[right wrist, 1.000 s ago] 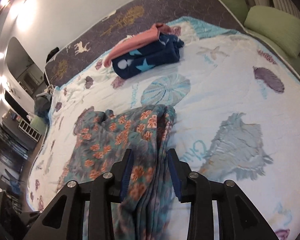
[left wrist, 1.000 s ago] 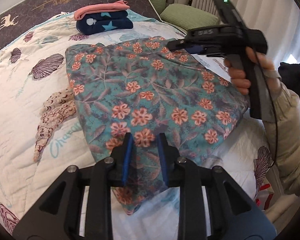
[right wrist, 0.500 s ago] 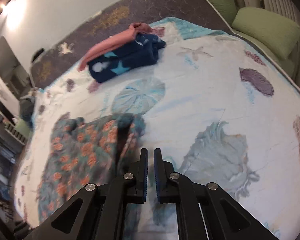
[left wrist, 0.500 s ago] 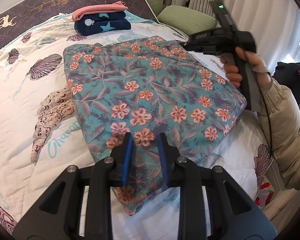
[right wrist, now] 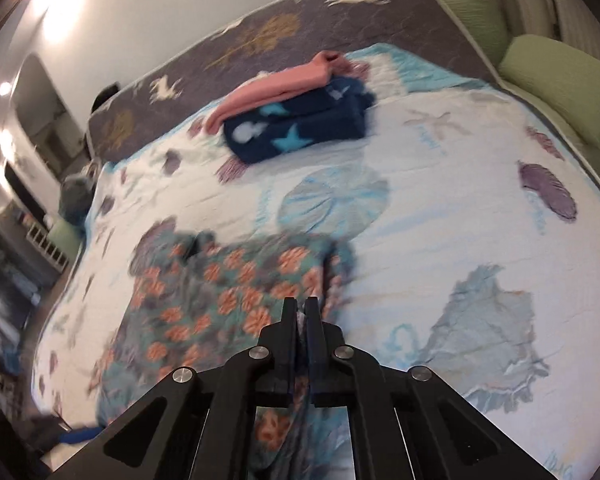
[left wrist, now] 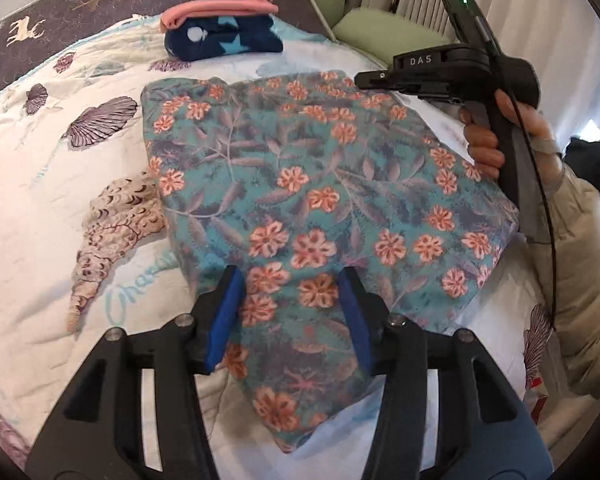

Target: Fold small clothes

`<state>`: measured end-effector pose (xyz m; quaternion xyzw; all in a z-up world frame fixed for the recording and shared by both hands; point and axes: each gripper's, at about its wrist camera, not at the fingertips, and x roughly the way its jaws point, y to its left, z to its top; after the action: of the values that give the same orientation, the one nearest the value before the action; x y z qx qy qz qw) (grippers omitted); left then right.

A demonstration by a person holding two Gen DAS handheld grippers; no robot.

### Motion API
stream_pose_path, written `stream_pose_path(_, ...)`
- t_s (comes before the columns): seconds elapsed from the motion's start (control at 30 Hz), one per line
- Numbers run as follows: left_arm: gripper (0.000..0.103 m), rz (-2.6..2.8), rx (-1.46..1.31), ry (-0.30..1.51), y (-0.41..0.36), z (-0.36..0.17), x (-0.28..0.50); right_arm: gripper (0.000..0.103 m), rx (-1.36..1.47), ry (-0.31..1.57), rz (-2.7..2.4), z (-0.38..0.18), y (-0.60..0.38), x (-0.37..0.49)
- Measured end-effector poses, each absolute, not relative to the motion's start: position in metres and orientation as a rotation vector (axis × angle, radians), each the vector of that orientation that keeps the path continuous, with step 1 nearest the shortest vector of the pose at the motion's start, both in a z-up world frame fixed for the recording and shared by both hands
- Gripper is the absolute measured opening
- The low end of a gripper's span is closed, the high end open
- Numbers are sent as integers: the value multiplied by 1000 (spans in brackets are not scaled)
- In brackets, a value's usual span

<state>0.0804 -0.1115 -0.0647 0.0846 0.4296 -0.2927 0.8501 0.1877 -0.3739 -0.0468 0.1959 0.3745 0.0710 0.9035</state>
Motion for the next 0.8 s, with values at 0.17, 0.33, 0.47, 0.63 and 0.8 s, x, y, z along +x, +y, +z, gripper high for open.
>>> stream_pose_path(0.17,52,-618,184,896,-111,-63,78,2,486,737,122,-38,-414,186)
stream_pose_path(0.33,53,-614,185,885,-112,-64,77,46,455,826,315,-37,-388,171)
stream_pose_path(0.47,53,-612,180,891,-112,-63,77,6,381,878,271,-44,-360,171)
stream_pose_path(0.63,53,-609,180,889,-110,-64,75,3,405,818,71,-42,-393,182)
stream_pose_path(0.8,53,-624,164,881,-105,-64,73,5,522,847,140,-65,-422,167)
